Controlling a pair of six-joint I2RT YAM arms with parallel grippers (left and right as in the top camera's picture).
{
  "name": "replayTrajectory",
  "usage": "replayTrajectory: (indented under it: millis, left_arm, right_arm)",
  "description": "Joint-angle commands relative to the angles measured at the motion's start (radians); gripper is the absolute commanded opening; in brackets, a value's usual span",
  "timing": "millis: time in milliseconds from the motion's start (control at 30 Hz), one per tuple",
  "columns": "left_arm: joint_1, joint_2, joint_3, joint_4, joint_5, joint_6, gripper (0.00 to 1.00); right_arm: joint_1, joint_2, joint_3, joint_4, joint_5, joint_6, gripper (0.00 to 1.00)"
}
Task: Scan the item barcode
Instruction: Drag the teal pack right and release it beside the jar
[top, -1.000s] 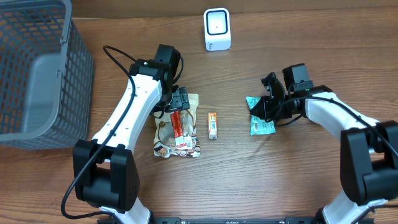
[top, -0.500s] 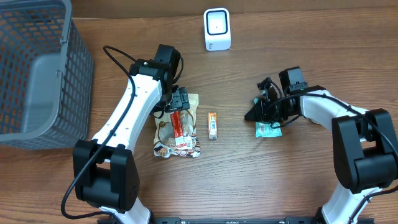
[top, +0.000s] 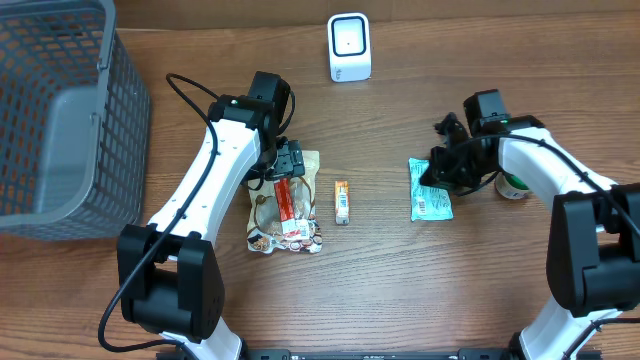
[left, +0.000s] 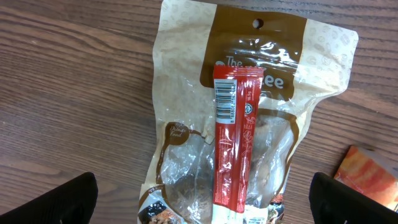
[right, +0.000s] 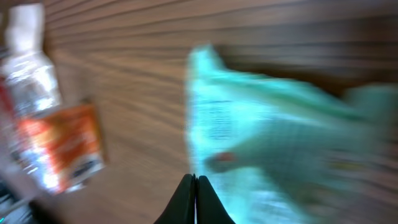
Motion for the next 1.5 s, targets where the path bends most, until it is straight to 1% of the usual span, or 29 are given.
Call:
replayTrajectory:
  millis: [0,200,367,467,700,767,900,1000,1167,1333,1467]
  left_arm:
    - [0.0,-0.011,0.012,-0.002,-0.009,-0.015,1.0]
    - [0.0,-0.011,0.012,-0.002,-0.009,-0.015,1.0]
    - [0.0,-0.011,0.012,-0.002,-0.009,-0.015,1.0]
    - [0.0,-0.011,0.012,-0.002,-0.009,-0.015,1.0]
    - [0.0,-0.011,0.012,-0.002,-0.009,-0.015,1.0]
    - [0.0,-0.011,0.012,-0.002,-0.009,-0.015,1.0]
    - [0.0,-0.011,0.012,-0.002,-0.009,-0.015,1.0]
    - [0.0,-0.011,0.012,-0.002,-0.009,-0.015,1.0]
    - [0.0,-0.011,0.012,-0.002,-0.009,-0.015,1.0]
    - [0.0,-0.011,0.012,-0.002,-0.009,-0.015,1.0]
    - [0.0,-0.011,0.012,-0.002,-0.009,-0.015,1.0]
  right_arm:
    - [-0.021,-0.029,0.015,-0.005,0.115,0.0,0.04]
    - [-0.025,-0.029,0.015,-0.005,0.137,0.0,0.04]
    - [-0.025,-0.029,0.015,-0.029,0.237,0.0,0.04]
    - [-0.025,-0.029,0.013,-0.042,0.265,0.0,0.04]
    - [-0.018,-0.029,-0.06,0.03,0.267,0.001,0.04]
    - [-0.017,-0.029,-0.058,0.029,0.235,0.0,0.04]
    - [-0.017,-0.031,-0.008,-0.007,0.08,-0.001,0.04]
    - [-0.017,-0.033,0.052,-0.046,0.055,-0.001,0.04]
    - [-0.018,-0.034,0.126,-0.046,0.158,0.0,0.04]
    - [-0.018,-0.034,0.124,-0.051,0.266,0.0,0.04]
    - [-0.017,-0.034,0.099,-0.045,0.279,0.002,0.04]
